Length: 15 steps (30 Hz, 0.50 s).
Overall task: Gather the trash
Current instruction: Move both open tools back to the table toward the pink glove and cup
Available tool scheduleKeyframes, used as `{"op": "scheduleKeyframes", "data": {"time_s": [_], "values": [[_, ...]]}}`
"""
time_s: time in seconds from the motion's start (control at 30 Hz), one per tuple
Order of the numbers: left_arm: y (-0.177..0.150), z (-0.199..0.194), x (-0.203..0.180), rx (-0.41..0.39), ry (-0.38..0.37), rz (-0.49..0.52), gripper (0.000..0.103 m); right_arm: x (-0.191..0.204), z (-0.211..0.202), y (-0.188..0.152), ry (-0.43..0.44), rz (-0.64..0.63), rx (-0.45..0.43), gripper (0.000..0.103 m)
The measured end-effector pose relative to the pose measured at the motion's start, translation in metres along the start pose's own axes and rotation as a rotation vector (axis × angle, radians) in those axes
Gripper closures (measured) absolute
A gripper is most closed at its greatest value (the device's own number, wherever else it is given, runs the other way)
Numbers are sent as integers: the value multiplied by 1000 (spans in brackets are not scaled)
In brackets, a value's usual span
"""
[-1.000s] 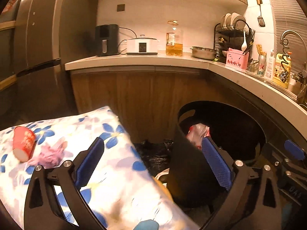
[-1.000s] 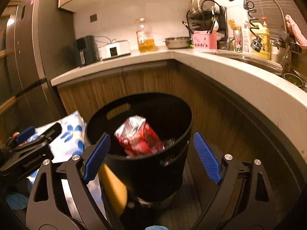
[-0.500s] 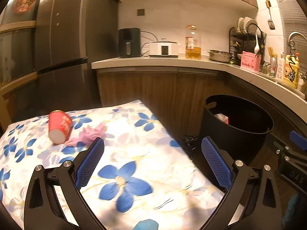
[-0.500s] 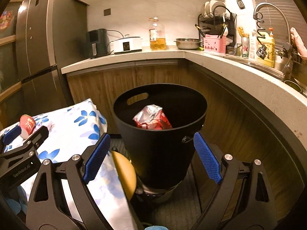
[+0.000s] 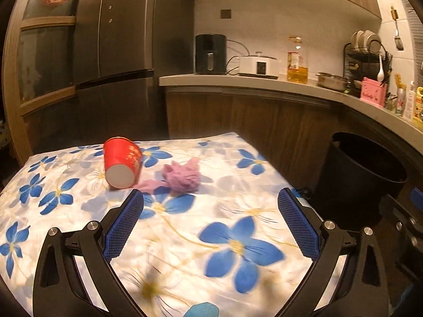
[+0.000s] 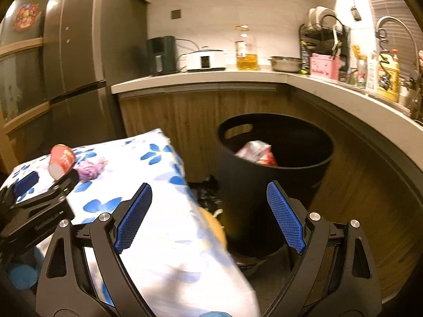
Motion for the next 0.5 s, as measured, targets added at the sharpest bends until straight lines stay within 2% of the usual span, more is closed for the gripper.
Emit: {"op": "scheduleKeyframes", "data": {"time_s": [0.17,0.33,0.43,0.5], "values": [[5,30,23,9,29,-17,6,28,14,-12,37,-27,20,15],[14,57,23,17,5,-31,6,40,26,-15,51,-30,28,15],[13,81,16,59,7,11,8,43,31,-14,52,-28,25,16],[7,100,15,121,-17,4,15,42,34,-11,52,-28,23,16]]}}
Point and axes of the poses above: each gripper's, at about its wrist camera, not at the fingertips, and z roughly the way its jaws point, x to its left, y to its top, the point moved 8 cm from there along z, roughly the way its jaws point, and after that the axes turned 14 degrees about z, right-handed, at the moved point
